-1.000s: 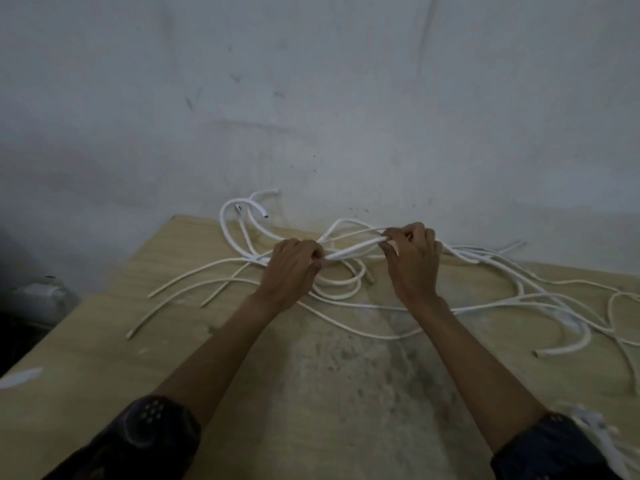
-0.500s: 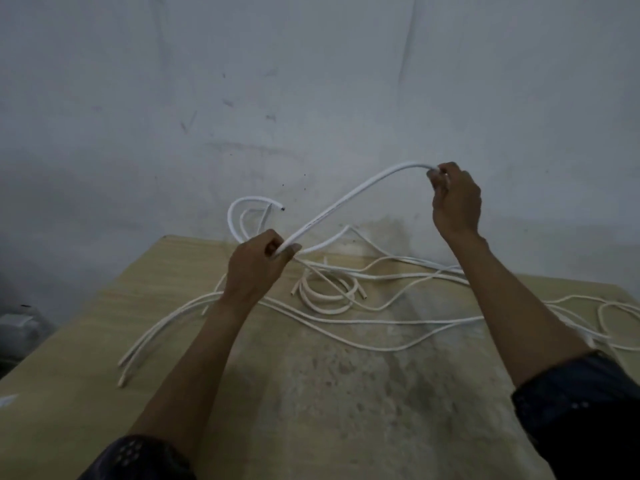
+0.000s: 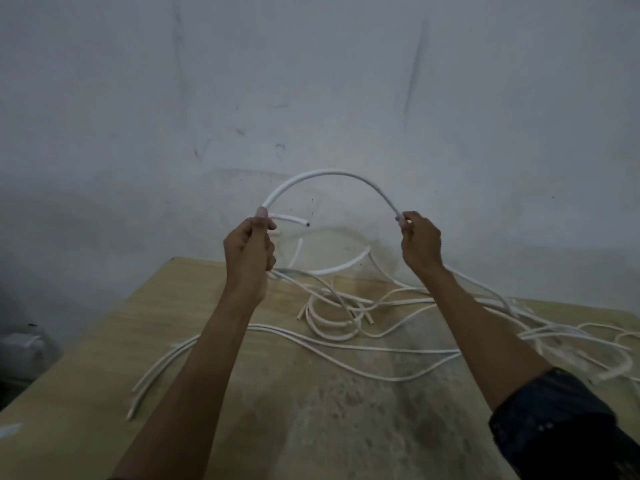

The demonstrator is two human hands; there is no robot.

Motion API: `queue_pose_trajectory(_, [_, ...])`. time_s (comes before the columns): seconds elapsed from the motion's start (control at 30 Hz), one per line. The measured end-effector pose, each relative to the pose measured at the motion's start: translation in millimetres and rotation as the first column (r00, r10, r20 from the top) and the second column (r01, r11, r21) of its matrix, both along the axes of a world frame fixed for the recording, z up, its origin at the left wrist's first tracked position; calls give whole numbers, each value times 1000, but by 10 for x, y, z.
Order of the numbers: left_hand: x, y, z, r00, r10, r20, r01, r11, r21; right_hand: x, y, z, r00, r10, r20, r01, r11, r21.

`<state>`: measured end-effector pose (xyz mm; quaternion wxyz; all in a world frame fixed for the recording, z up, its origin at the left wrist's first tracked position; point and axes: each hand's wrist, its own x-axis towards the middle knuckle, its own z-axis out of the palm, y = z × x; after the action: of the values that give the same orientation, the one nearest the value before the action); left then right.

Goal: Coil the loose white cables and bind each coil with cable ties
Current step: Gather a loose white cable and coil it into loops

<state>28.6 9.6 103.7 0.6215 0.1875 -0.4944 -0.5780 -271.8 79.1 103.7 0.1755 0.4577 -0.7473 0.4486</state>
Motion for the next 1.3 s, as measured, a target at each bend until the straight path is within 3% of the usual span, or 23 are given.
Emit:
queue_pose_trajectory(0.07, [85, -44, 65, 990, -143, -14, 143, 973, 182, 16, -28, -34, 999, 8, 45, -7, 1000, -5])
queue_pose_trajectory(0.13, [249, -102, 164, 927, -376, -9, 364, 890, 277, -16, -27, -39, 997, 9, 71, -9, 1000, 1])
queue_pose_trajectory(0.23, [526, -194, 274, 740, -662, -120, 661, 682, 312, -40, -14, -43, 997, 5, 83, -13, 996, 89])
queue_pose_trajectory(0.3, [646, -267, 261, 539, -778, -324, 842, 483, 241, -5, -34, -91, 997, 19, 69, -30, 987, 158])
queue_pose_trajectory(0.33, [672, -297, 234, 419, -808, -414, 908, 375, 187, 22, -49, -127, 998, 22, 56, -31, 985, 169])
queue_pose_trajectory(0.4, [645, -336, 205, 339, -792, -508, 941, 300, 159, 68, -80, -207, 999, 10, 52, -20, 980, 198])
queue_pose_trajectory(0.43, [605, -335, 197, 359, -766, -534, 932, 320, 167, 72, -98, -255, 999, -1, 54, -12, 974, 228])
queue_pose_trajectory(0.6, [285, -384, -92, 659, -517, -546, 742, 568, 358, -16, -127, -458, 987, -72, 147, 10, 922, 388])
queue_pose_trajectory(0.67, [190, -458, -237, 758, -447, -475, 644, 631, 433, 16, -100, -460, 984, -46, 172, -9, 952, 306])
queue_pose_trajectory(0.73, [162, -505, -332, 819, -383, -428, 569, 645, 510, 226, -36, -368, 973, -29, 228, 11, 997, 80])
queue_pose_trajectory(0.8, [180, -538, -360, 830, -350, -434, 550, 638, 539, 644, 74, -299, 982, 55, 180, -24, 986, -166])
queue_pose_trajectory(0.83, [196, -544, -367, 835, -334, -437, 542, 635, 550, 897, 152, -296, 986, 137, 96, -114, 970, -217])
queue_pose_trajectory(0.87, [202, -541, -367, 836, -330, -439, 542, 628, 559, 1158, 229, -324, 970, 241, -6, -239, 955, -175])
queue_pose_trajectory(0.9, [199, -537, -364, 832, -332, -444, 547, 621, 561, 1404, 293, -391, 939, 330, -100, -335, 942, -31])
queue_pose_trajectory(0.97, [188, -517, -351, 818, -341, -464, 568, 608, 554, 1747, 324, -609, 861, 400, -313, -303, 899, 317])
queue_pose_trajectory(1.0, [185, -501, -338, 812, -342, -473, 576, 603, 552, 1831, 300, -716, 829, 408, -382, -242, 878, 412])
queue_pose_trajectory(1.1, [192, -480, -306, 797, -355, -488, 595, 595, 540, 1861, 174, -873, 798, 435, -418, -207, 848, 488])
queue_pose_trajectory(1.2, [240, -484, -233, 770, -380, -512, 631, 566, 531, 1696, 72, -838, 858, 396, -327, -228, 864, 449])
queue_pose_trajectory(1.3, [328, -518, -158, 669, -390, -633, 736, 463, 493, 1465, -34, -794, 910, 324, -258, -170, 860, 481])
